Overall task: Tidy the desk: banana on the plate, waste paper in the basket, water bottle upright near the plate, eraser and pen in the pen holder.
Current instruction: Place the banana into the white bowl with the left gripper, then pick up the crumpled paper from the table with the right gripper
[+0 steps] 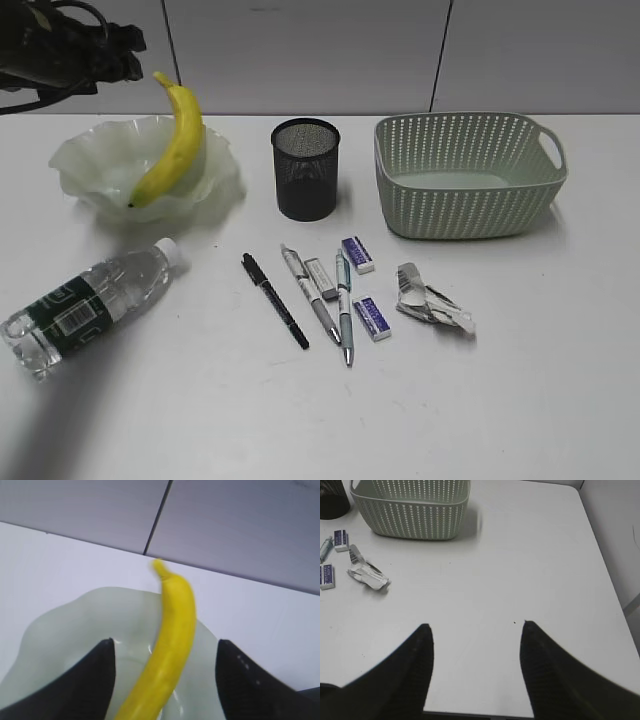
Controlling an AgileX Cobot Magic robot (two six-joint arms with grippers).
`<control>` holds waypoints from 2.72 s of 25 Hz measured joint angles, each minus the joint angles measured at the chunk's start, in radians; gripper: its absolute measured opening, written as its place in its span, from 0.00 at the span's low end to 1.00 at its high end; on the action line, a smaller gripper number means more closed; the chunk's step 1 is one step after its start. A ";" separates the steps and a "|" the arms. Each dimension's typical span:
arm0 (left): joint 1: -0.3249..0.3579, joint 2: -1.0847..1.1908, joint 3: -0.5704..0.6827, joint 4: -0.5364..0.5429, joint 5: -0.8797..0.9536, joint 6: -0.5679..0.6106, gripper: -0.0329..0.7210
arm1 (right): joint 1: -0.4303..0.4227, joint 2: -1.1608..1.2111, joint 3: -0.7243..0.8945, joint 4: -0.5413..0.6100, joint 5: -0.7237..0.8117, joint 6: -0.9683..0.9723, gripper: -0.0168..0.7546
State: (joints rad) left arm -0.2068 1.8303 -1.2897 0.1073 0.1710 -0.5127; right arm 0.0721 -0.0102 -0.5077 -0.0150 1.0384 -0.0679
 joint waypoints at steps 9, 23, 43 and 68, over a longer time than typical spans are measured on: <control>0.000 -0.244 0.002 0.048 0.162 0.003 0.67 | 0.000 0.000 0.000 0.000 0.000 0.000 0.60; 0.000 -0.931 0.065 0.128 0.848 0.104 0.67 | 0.000 0.000 0.000 0.000 0.000 0.000 0.60; -0.001 -1.836 0.749 0.027 0.901 0.263 0.62 | 0.014 0.365 -0.033 0.425 -0.243 -0.442 0.60; -0.001 -1.836 0.751 -0.004 0.891 0.381 0.62 | 0.335 1.893 -0.487 0.381 -0.512 -0.542 0.78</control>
State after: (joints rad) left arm -0.2076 -0.0059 -0.5391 0.1031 1.0617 -0.1313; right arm 0.4071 1.8825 -0.9950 0.3655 0.5265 -0.6095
